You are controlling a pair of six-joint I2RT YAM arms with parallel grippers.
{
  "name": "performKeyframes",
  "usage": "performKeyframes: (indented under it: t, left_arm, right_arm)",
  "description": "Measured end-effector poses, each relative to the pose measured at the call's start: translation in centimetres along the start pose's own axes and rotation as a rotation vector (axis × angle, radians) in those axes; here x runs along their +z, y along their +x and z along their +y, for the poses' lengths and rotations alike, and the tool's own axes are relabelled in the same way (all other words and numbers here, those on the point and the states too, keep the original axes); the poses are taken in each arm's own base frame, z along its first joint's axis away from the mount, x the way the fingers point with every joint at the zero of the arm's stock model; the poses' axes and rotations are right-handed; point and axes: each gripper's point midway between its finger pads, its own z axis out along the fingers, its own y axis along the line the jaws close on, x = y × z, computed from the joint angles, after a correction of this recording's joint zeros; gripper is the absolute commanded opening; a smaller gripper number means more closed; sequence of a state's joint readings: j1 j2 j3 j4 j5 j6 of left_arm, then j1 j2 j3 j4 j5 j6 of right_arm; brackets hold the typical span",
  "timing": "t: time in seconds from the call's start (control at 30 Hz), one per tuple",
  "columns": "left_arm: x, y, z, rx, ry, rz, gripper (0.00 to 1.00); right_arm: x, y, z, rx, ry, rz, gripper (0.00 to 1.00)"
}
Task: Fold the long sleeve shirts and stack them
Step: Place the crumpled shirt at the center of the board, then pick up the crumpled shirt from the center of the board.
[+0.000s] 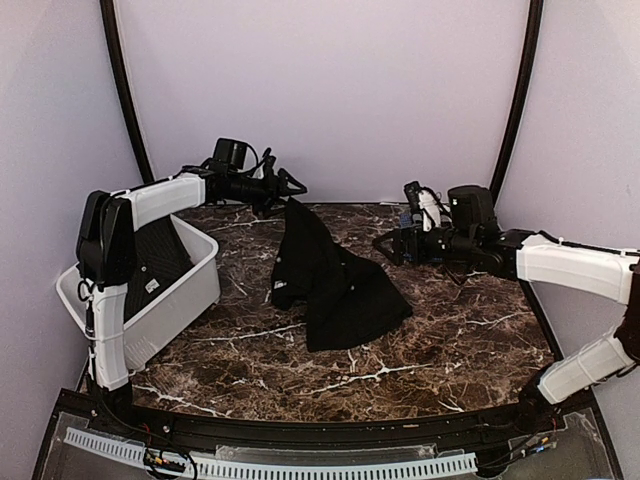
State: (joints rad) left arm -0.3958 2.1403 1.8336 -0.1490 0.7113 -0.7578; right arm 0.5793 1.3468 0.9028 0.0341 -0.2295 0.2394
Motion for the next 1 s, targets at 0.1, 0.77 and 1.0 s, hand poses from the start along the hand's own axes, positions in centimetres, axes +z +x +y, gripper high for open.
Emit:
performKeyframes:
  t: [0.1,0.77,1.0]
  left_arm:
    - [-1.0,0.2,-0.7,0.068,-0.083,-0.025,0.77]
    - [-10.5,4.9,-0.3,0.249,-0.476,-0.159,0.8]
    - [-12.1,10.3,1.2,0.244,-0.483,-0.098,0.8]
  right_arm:
    - [0.7,1.3,0.9,-0.007,-0.01,0.034,0.99]
    - [10.1,6.5,9.0,-0.13,-0.053,0.283,0.95]
    - [13.1,7.9,9.8,-0.212,0.039,0.356,0.9]
